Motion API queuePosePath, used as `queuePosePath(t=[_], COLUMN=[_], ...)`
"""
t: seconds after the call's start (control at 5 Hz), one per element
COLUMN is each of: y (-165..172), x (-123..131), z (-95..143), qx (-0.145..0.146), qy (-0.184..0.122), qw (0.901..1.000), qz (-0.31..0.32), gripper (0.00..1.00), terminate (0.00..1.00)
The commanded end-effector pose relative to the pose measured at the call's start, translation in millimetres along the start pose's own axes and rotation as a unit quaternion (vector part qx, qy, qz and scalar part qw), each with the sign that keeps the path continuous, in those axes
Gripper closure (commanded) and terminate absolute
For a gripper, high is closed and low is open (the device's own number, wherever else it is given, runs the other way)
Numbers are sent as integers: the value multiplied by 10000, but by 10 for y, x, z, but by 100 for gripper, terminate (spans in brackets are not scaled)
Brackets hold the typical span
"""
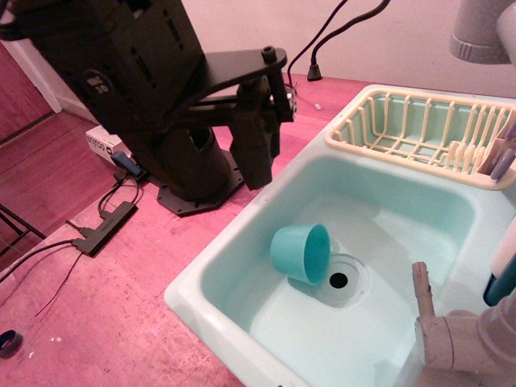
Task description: Flip cup upright
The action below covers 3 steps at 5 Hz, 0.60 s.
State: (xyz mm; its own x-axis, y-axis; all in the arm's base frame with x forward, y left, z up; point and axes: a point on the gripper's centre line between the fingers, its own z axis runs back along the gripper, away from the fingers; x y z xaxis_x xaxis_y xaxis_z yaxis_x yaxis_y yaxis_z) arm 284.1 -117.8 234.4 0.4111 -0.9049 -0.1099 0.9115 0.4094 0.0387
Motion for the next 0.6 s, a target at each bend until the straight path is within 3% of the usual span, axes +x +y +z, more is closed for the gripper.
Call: queuePosePath(t=[0.0, 0.4], y=[0, 594], x=[0, -64], z=[0, -125], qx=[0, 359], qy=[0, 141], qw=[10000, 9985], qz=[0, -376], gripper=[0, 0], terminate=[0, 0])
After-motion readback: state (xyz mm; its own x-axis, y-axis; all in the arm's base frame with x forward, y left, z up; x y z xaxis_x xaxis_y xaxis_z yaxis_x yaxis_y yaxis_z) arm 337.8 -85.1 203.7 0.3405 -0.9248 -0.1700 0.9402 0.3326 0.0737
